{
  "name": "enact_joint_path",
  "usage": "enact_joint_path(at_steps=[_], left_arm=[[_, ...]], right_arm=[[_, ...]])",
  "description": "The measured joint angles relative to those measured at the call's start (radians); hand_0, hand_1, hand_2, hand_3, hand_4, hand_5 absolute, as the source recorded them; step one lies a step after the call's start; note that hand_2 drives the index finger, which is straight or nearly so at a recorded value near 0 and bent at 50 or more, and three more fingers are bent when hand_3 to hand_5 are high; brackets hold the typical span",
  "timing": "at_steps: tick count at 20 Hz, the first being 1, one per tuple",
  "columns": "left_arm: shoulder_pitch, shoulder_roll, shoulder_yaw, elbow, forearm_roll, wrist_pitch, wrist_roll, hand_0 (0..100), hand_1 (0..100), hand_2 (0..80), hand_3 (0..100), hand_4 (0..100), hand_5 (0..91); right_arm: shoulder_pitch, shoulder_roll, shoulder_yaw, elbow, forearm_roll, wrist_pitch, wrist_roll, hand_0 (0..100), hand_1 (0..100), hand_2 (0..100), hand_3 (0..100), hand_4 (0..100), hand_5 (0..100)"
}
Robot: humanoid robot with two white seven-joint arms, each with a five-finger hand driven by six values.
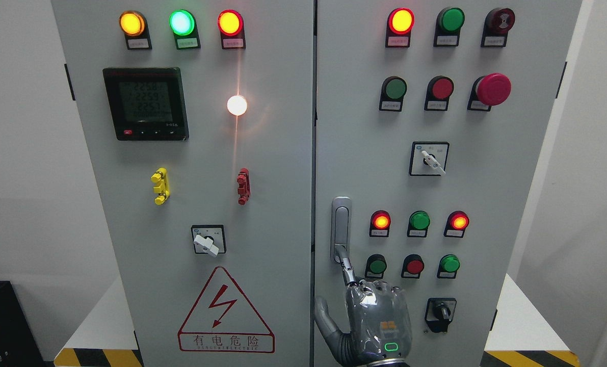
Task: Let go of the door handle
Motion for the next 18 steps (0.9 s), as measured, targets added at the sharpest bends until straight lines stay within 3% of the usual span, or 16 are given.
enact_joint_path(at_steps=[18], left_arm=[[0.0,0.0,0.0,0.0,0.0,0.0,0.0,12,56,0.0,0,0,0.0]], right_arm=[[-0.001,0.0,0.001,0.015,0.0,0.013,0.0,56,29,0,89,93,100]])
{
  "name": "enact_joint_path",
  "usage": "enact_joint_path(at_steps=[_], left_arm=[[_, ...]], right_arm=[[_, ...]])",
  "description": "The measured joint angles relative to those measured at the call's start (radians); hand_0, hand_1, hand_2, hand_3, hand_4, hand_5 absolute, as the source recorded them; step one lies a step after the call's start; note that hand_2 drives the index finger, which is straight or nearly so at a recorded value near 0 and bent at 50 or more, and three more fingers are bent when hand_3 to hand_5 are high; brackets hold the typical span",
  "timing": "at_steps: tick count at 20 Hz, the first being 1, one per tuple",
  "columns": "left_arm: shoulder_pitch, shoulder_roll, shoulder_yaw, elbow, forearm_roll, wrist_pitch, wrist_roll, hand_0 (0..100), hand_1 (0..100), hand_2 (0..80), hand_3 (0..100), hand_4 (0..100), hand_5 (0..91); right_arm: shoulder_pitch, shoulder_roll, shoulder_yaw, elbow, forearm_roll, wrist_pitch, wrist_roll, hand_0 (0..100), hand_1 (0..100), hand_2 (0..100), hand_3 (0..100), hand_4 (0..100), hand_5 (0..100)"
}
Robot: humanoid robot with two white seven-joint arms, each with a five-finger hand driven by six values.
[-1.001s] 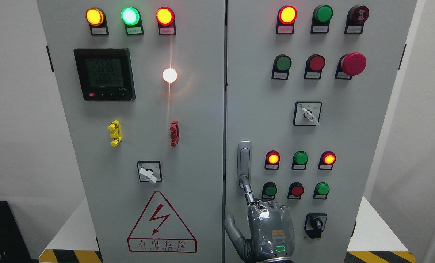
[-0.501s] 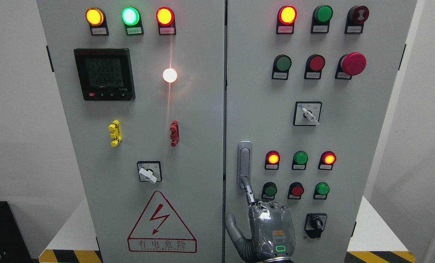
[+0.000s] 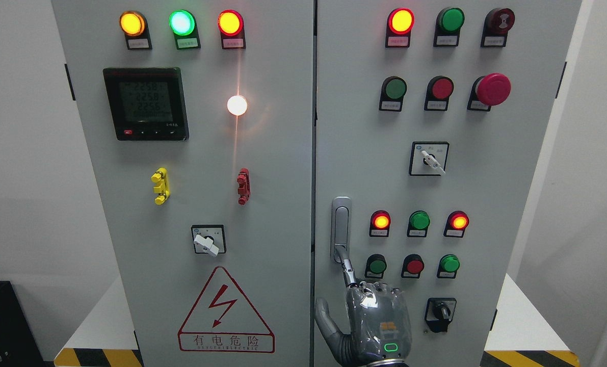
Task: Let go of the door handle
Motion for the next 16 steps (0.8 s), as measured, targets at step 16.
enact_joint_path(at_steps=[16], left_arm=[[0.0,0.0,0.0,0.0,0.0,0.0,0.0,12,56,0.0,0,0,0.0]], right_arm=[[-0.001,0.0,0.003,0.015,0.0,0.0,-0.003,56,29,0,90,93,100]])
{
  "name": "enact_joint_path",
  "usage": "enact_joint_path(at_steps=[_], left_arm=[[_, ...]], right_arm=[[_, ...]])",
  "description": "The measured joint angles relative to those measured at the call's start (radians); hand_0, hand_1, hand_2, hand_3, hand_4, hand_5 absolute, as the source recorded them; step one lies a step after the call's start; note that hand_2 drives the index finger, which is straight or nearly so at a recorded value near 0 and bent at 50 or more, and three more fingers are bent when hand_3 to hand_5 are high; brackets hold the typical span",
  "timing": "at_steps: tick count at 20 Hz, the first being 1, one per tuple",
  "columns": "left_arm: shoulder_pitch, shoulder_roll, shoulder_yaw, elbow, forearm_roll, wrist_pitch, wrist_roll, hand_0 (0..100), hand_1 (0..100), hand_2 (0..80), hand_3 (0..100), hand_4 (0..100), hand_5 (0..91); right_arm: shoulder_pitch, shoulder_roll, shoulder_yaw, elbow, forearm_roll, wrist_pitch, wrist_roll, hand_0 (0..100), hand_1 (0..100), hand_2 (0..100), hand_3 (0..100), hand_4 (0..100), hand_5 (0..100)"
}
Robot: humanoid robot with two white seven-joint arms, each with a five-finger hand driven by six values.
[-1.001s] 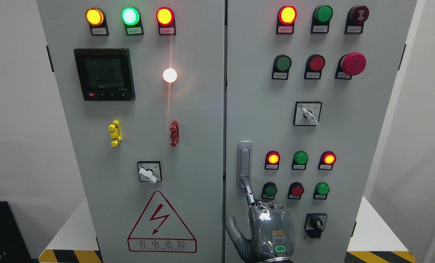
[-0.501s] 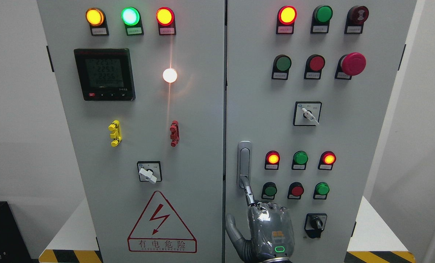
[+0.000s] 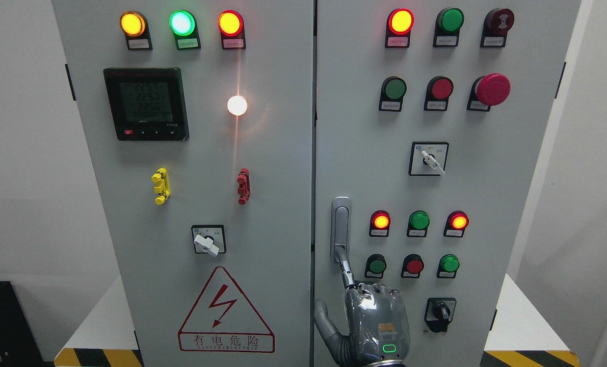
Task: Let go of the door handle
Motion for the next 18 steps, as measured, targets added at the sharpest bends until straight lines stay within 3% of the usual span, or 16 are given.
enact_joint_path(at_steps=[18], left_arm=[[0.0,0.0,0.0,0.0,0.0,0.0,0.0,12,56,0.0,0,0,0.0]], right_arm=[[-0.001,0.0,0.001,0.015,0.0,0.0,0.002,56,29,0,91,93,100]])
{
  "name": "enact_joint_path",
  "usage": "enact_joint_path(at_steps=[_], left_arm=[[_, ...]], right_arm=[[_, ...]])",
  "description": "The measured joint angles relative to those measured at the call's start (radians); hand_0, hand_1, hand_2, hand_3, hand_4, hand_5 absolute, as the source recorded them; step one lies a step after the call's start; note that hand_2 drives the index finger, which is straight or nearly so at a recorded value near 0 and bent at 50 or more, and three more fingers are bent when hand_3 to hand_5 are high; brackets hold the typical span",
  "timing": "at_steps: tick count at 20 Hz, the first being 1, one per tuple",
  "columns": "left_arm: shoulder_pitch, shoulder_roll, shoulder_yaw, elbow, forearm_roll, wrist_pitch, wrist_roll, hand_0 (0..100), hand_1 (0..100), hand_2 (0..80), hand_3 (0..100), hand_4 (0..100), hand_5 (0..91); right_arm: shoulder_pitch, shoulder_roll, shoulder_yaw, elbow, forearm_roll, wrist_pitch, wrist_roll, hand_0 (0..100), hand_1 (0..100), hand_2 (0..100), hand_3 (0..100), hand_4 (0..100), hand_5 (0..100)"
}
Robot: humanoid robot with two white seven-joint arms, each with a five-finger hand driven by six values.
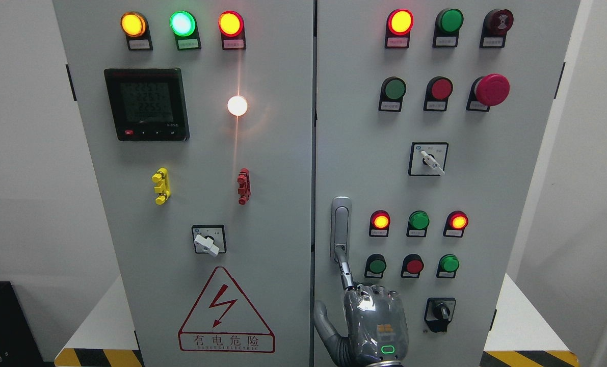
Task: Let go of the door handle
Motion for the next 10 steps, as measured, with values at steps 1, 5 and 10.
enact_joint_path(at_steps=[1,5,10], left_arm=[[0.0,0.0,0.0,0.0,0.0,0.0,0.0,12,56,0.0,0,0,0.0],[0.0,0.0,0.0,0.0,0.0,0.0,0.0,12,56,0.0,0,0,0.0],[0.0,0.0,0.0,0.0,0.0,0.0,0.0,12,56,0.0,0,0,0.0]], right_arm=[[0.0,0.0,0.0,0.0,0.0,0.0,0.0,56,29,0,91,93,100],[0.0,0.0,0.001,0.0,0.0,0.002,0.0,56,29,0,91,93,100],[0.0,0.0,0.001,-0.002,0.0,0.002,0.001,56,29,0,91,93,100]])
